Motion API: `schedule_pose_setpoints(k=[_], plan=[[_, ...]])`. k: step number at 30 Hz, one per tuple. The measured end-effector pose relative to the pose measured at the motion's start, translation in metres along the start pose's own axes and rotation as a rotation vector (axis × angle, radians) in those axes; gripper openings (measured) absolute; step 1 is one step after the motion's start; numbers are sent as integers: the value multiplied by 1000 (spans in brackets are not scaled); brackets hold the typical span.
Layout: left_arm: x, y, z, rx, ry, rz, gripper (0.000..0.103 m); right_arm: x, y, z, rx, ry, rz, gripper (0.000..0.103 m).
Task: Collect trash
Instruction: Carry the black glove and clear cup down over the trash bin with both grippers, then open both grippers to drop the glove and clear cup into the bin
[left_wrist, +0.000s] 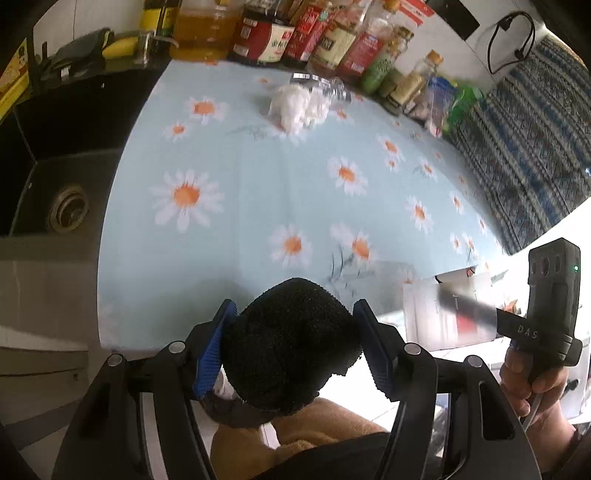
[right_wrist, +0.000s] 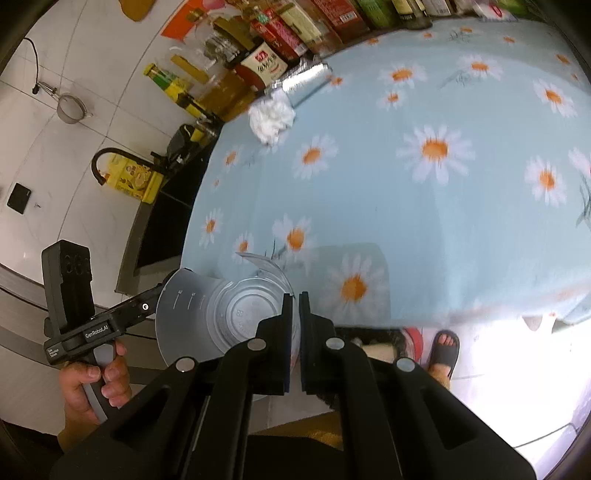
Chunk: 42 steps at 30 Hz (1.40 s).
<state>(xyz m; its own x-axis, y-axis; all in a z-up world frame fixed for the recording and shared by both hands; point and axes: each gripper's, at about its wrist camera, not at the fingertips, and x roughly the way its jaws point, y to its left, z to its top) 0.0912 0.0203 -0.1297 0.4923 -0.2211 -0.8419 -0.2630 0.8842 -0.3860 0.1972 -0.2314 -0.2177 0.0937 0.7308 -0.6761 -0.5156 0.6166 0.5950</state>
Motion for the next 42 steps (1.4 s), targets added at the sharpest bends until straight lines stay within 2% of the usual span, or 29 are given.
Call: schedule_pose_setpoints(k=[7, 11, 17, 21, 30, 35, 42], plan=[[1, 8, -37, 19, 69, -59, 63, 19, 9, -30, 11, 57, -53, 5], [8, 11, -51, 38, 105, -68, 63, 30, 7, -47, 28, 82, -68, 5], [30, 22, -73, 57, 173, -42, 63, 54, -5, -68, 31, 121, -145, 5], [49, 33, -90, 86, 211, 19, 63, 75, -17, -83, 60, 160, -168, 5], [94, 67, -123, 45, 320, 62, 63, 134, -42, -107, 88, 256, -207, 5], [114, 80, -134, 40, 344, 80, 63, 163, -55, -118, 94, 290, -226, 5], [160, 102, -156, 24, 401, 122, 63, 196, -97, -128, 229, 317, -220, 5]])
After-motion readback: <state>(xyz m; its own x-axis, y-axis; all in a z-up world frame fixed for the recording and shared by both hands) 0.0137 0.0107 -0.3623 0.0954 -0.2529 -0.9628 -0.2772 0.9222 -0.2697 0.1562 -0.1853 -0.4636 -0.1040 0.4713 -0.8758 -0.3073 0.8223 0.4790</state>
